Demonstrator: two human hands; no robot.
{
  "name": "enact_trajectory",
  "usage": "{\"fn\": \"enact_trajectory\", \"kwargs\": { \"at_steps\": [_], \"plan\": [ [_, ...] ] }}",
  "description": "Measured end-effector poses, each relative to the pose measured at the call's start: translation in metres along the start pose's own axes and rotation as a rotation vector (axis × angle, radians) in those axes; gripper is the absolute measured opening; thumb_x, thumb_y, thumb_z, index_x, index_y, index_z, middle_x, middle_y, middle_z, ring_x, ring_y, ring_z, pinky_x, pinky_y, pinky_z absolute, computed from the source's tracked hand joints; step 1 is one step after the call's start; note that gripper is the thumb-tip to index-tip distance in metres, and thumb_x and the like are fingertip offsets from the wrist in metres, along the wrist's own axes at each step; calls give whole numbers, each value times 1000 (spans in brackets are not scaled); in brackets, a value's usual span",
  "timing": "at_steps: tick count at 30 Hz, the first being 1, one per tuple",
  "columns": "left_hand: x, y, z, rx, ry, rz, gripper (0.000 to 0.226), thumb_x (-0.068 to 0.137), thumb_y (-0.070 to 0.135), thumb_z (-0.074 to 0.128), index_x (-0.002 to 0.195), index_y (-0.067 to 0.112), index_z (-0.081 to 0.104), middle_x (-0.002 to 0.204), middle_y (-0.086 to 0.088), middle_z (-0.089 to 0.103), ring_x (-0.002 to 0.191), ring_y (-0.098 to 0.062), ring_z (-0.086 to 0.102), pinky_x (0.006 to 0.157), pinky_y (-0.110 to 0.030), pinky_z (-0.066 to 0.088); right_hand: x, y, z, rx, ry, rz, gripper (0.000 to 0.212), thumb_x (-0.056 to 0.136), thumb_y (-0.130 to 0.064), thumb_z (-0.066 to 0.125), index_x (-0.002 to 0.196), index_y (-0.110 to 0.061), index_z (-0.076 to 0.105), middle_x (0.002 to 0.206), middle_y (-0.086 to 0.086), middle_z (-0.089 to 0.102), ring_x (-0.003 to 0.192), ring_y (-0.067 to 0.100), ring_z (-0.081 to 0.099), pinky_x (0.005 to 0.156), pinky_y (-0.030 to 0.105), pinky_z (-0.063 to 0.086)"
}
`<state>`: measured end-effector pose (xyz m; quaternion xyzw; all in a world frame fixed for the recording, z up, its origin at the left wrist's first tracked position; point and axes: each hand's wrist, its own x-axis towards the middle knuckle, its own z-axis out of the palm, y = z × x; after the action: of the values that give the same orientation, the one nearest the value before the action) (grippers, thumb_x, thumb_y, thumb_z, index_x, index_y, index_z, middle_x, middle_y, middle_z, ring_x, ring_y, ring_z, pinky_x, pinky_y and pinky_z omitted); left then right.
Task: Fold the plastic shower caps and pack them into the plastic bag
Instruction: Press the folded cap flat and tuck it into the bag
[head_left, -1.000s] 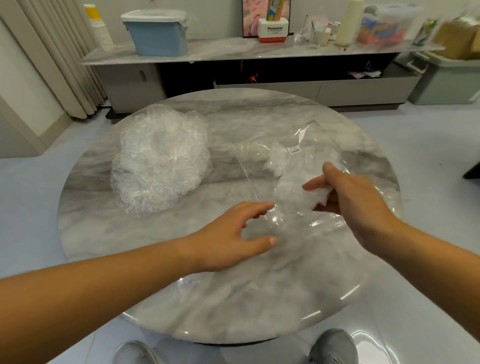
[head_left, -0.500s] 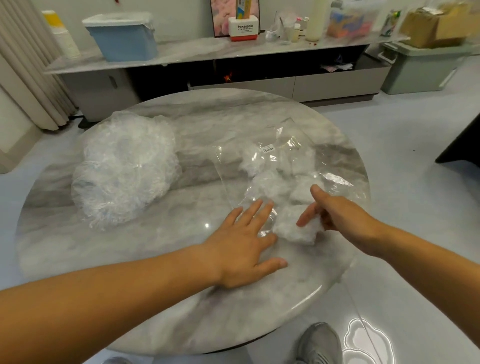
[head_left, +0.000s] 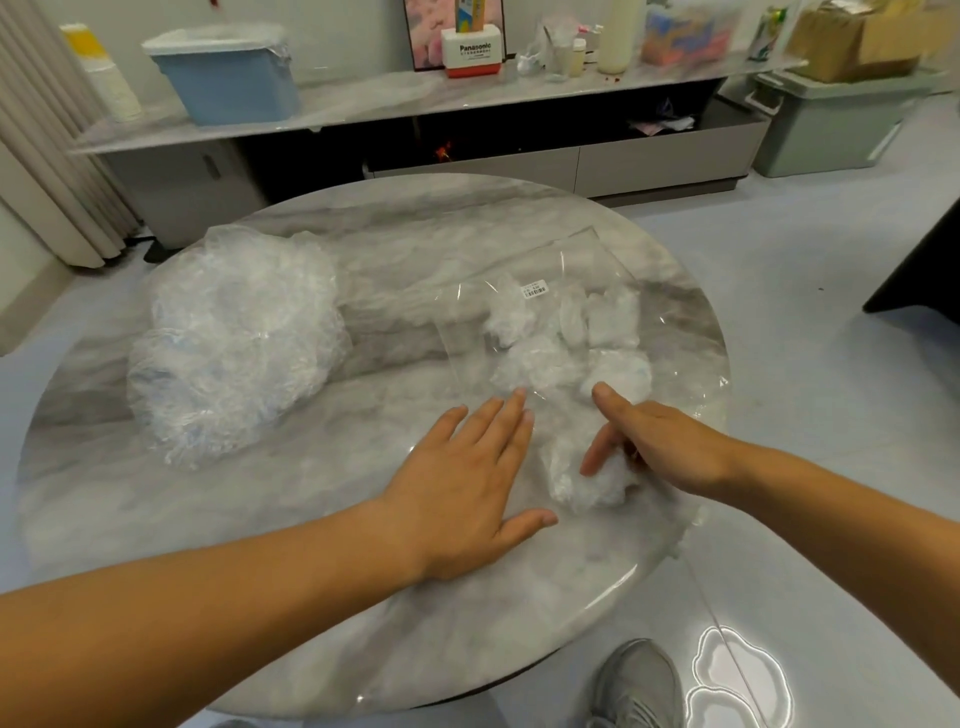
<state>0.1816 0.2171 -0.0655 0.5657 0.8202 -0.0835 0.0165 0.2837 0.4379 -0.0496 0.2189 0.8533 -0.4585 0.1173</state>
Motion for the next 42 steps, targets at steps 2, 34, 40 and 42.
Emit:
{"fn": "enact_trajectory", "kwargs": {
  "at_steps": [2, 34, 40, 42],
  "plan": [
    [0, -3, 2, -2, 95, 34, 91, 95, 75, 9, 161, 14, -2, 168, -13, -10, 156, -30, 6, 125, -47, 15, 1, -4, 1, 37, 10, 1, 90, 80, -82, 14, 79, -25, 83, 93, -2, 75, 87, 13, 65, 83, 23, 46],
    [-17, 3, -4, 219, 179, 140, 97, 96, 74, 20, 150, -4, 36, 153, -24, 41, 123, -33, 50, 89, -46, 47, 23, -32, 40, 1375, -39, 138, 90, 84, -79, 51, 143, -11, 52, 145, 31, 48, 129, 39, 57, 111, 48, 44],
    [-21, 0, 3, 144, 135, 126, 95, 95, 74, 20, 153, -1, 35, 154, -22, 39, 128, -33, 48, 92, -47, 48, 17, -45, 39, 1432, 89, 169, 72, 87, -66, 62, 133, -11, 59, 136, 35, 50, 117, 46, 63, 105, 47, 50],
    [-23, -5, 5, 98, 91, 127, 92, 95, 75, 20, 156, 6, 31, 159, -22, 32, 139, -35, 41, 99, -49, 46, 10, -43, 39, 1403, 137, 175, 68, 87, -62, 65, 129, -9, 60, 130, 32, 56, 111, 45, 67, 105, 48, 50]
  ]
}}
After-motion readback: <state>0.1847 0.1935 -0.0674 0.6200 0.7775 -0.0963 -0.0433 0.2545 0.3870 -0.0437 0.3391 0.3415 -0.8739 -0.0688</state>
